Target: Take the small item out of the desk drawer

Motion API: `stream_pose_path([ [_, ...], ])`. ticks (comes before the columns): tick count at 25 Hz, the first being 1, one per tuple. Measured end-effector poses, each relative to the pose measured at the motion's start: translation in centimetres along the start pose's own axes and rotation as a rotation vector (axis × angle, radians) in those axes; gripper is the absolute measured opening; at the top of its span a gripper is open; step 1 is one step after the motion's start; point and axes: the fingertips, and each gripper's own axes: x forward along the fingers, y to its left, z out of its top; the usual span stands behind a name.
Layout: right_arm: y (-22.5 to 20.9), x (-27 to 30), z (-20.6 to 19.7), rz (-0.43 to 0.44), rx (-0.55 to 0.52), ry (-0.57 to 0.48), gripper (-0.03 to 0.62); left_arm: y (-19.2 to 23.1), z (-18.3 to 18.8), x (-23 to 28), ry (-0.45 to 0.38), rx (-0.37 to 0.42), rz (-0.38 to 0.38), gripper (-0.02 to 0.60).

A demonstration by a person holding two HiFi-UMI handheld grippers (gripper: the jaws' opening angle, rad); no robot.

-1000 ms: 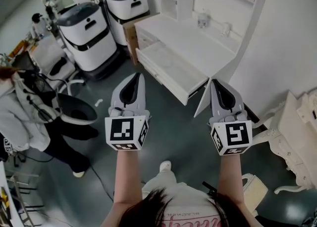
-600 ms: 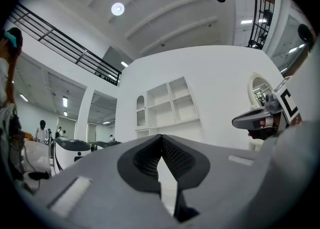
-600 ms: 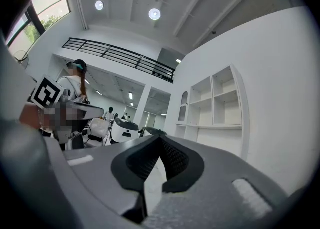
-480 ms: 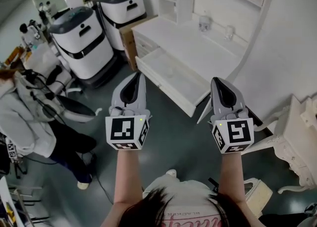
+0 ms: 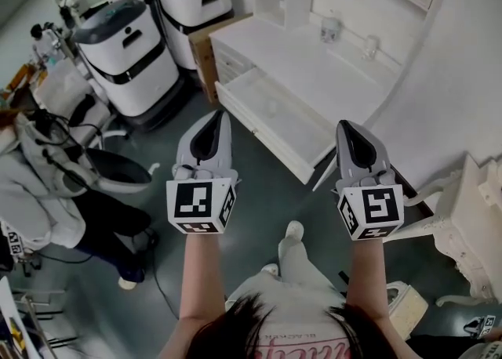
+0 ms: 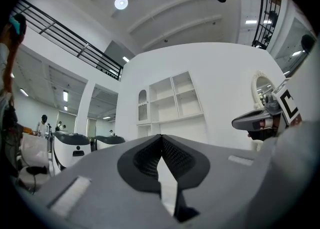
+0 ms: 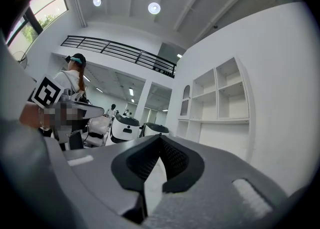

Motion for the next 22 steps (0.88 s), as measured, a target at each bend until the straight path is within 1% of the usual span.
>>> stream_pose_path([
  [4,-0.3,1.6,-0.3,0.012,0.016,-0.011,0.002,0.7,-0.6,1.2,0.003,-0.002,0.008,0.011],
  [11,-1.5,5.2,-0.9,0.031,0.013,-0.017,0.002,1.7,-1.4,4.3,0.004,-0.001,0.023,0.011],
  [22,-5.2,13.3,-2.4,0.071,0.014,-0.023,0.002,3.3,-2.6,12.4,0.013,0.021,0.046,0.011],
])
